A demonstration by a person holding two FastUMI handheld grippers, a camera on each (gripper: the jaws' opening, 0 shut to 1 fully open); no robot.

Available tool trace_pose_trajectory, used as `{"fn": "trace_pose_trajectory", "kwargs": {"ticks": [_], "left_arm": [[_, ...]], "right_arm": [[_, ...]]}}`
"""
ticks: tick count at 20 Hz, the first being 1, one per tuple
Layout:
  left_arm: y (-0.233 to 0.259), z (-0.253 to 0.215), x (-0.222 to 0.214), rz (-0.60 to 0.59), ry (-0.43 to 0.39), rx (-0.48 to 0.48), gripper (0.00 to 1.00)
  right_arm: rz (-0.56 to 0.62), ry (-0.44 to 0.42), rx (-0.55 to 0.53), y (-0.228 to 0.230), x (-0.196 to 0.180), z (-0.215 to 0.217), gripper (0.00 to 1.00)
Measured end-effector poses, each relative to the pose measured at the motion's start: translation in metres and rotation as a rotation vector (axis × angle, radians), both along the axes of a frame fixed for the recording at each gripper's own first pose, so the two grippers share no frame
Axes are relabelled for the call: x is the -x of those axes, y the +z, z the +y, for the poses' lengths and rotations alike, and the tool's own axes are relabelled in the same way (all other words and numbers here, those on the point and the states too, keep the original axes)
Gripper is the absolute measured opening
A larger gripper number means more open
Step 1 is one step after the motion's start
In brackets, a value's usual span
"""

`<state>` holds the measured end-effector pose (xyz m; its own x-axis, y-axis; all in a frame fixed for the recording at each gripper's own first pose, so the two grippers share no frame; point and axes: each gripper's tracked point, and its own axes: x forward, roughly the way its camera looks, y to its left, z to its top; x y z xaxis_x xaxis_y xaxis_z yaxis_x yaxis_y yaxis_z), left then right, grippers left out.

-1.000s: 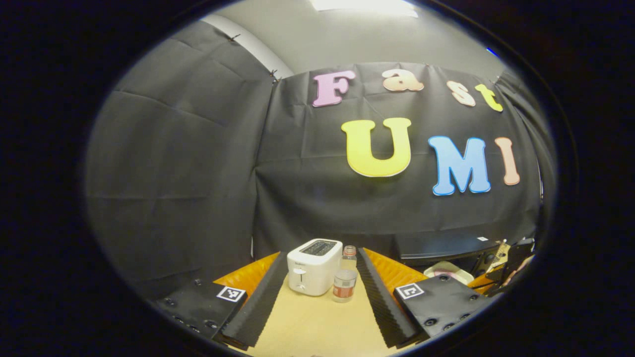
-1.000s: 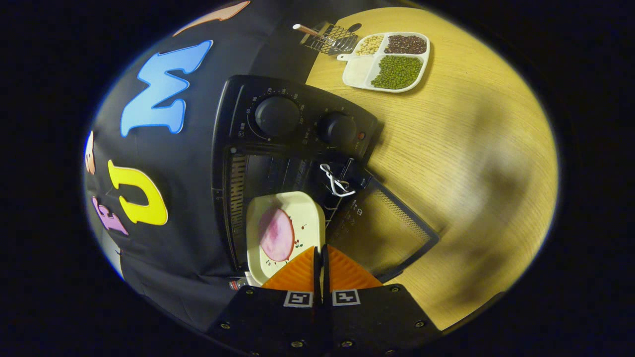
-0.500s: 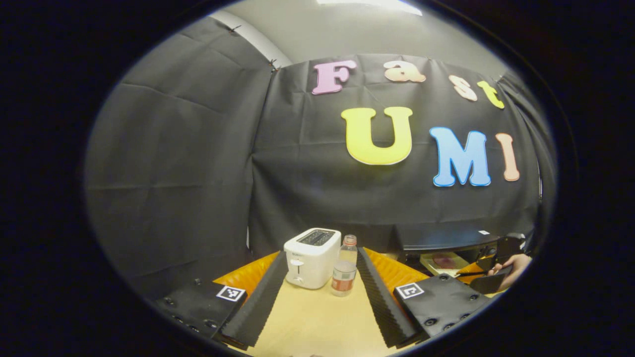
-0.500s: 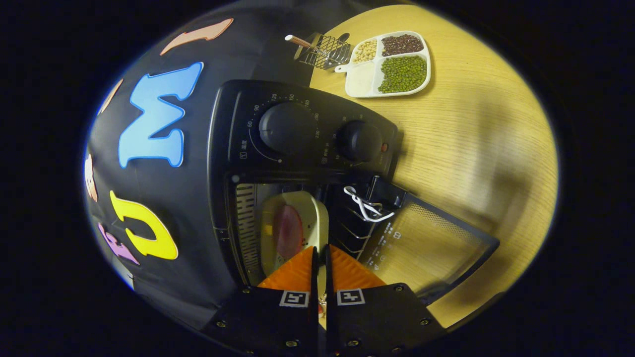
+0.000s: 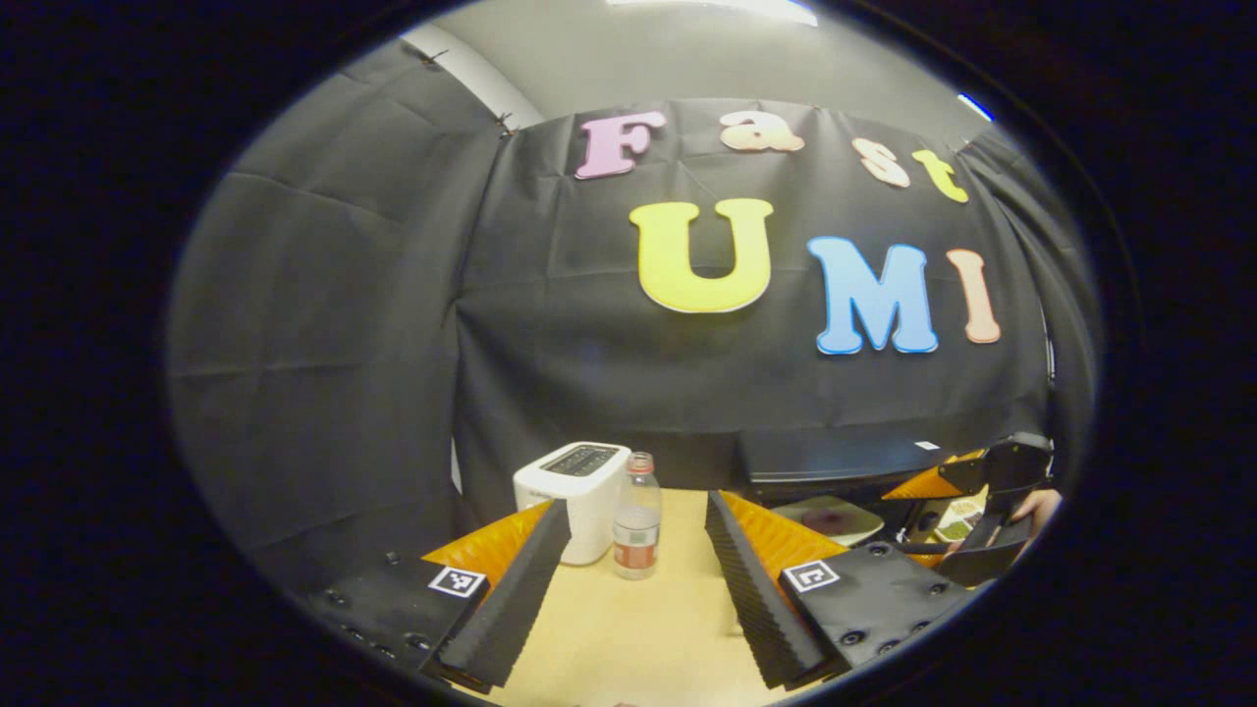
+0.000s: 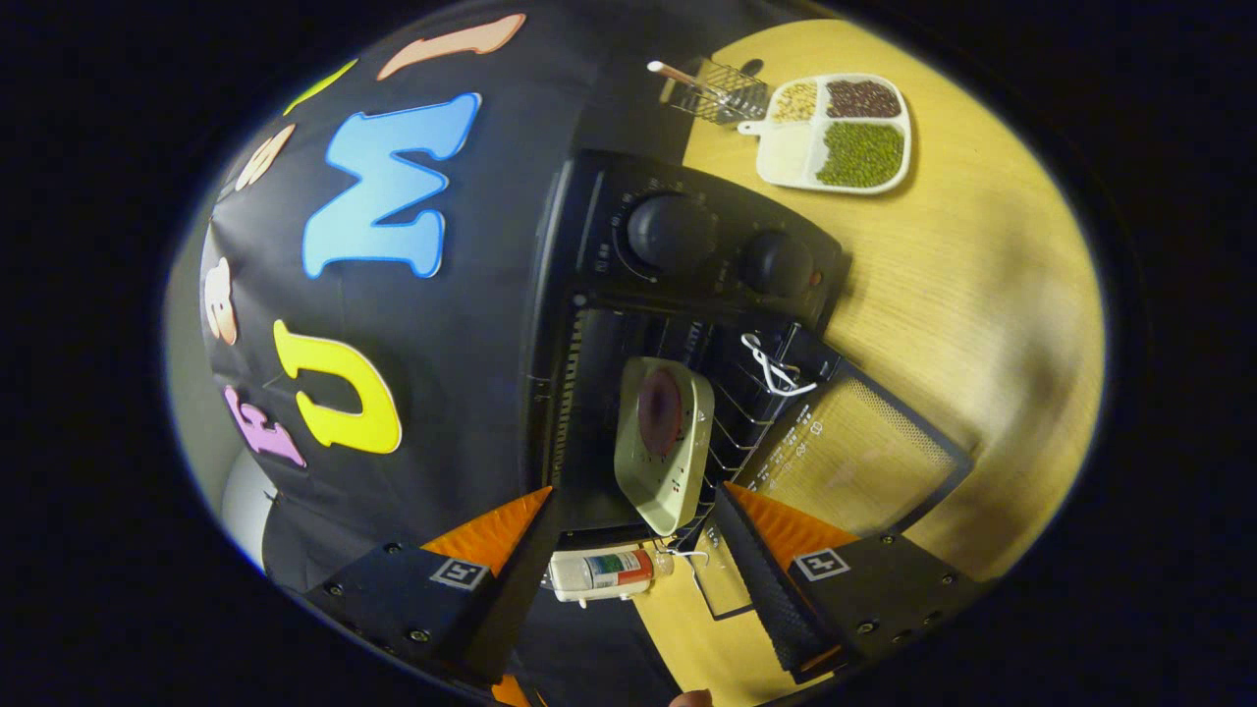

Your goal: Open the electric oven with the left hand, put the food in, and close the electric oven.

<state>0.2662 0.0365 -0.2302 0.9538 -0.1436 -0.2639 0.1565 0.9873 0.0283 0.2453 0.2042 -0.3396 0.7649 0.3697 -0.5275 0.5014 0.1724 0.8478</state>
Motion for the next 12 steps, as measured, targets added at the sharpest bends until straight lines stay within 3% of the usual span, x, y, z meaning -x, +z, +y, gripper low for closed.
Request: {"fn": "trace_pose_trajectory", "kwargs": {"ticks": [1,3,5,8,12], "left_arm": [[-0.005,-0.011,0.004,0.017,-0.02,0.009,0.91],[-0.014,-0.035,0.012,0.029,-0.072,0.013,0.99],[-0.028,-0.057,0.023,0.051,-0.123,0.007,0.94],[-0.056,-0.088,0.039,0.111,-0.183,0.023,0.99],[-0.086,-0.119,0.056,0.172,-0.24,0.017,0.94]], "right_arm": [[-0.012,0.023,0.029,0.004,0.007,-0.004,0.97],[-0.041,0.063,0.136,0.011,0.021,-0.021,0.97],[-0.081,0.107,0.233,0.022,0.036,-0.034,0.97],[-0.131,0.168,0.354,0.036,0.061,-0.056,0.97],[-0.174,0.209,0.496,0.047,0.092,-0.088,0.97]]}}
